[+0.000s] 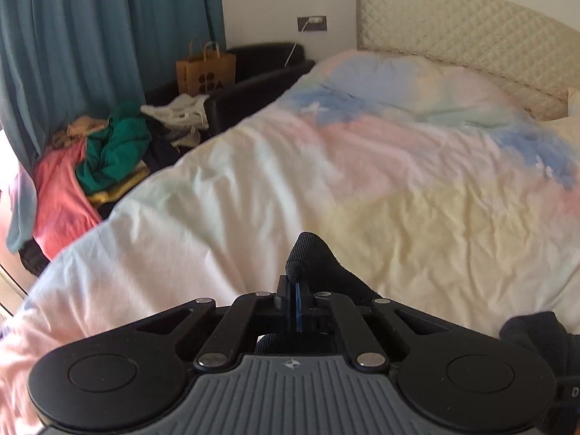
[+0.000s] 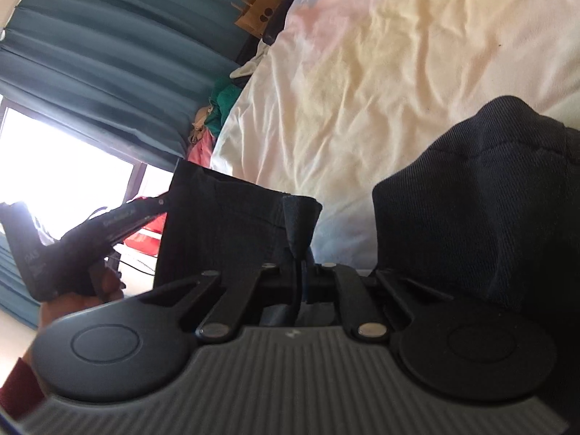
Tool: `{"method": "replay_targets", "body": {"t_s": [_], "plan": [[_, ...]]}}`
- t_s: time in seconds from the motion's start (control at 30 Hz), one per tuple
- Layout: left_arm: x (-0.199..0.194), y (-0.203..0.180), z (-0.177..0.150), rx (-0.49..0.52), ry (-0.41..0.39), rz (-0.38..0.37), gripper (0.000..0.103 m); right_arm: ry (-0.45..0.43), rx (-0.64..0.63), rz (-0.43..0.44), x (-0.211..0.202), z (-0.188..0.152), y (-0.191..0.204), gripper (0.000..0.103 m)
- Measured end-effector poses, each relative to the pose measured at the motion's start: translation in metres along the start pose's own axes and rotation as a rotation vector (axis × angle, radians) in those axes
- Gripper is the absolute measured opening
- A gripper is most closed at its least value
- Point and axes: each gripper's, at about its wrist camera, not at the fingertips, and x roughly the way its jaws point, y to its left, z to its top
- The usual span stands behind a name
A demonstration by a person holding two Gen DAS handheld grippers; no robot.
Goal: Fold clothes
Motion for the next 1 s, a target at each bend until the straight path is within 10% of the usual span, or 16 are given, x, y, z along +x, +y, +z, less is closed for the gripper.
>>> {"method": "replay_targets", "body": {"t_s": [0.43, 0.77, 0.87, 1.0], "plan": [[0.066, -0.055, 0.009, 0.048, -0.031, 0.067, 0.007, -0.028, -0.052, -0.163, 0.006, 0.012, -0.023, 0.005], [0.018, -0.08, 0.004, -0.044, -0.108, 0.132, 0.065, 0.022, -0.191, -0.197, -0.001, 0.015, -0.004, 0.014], [-0.02, -0.094, 0.002, -0.084, -0.159, 0.181, 0.09, 0.026, -0.287, -0.193, -0.019, 0.015, 0.005, 0.032], [-0.077, -0.113, -0.012, -0.19, -0.225, 0.263, 0.098, 0.004, -0.427, -0.16, -0.058, 0.009, 0.019, 0.057]]}}
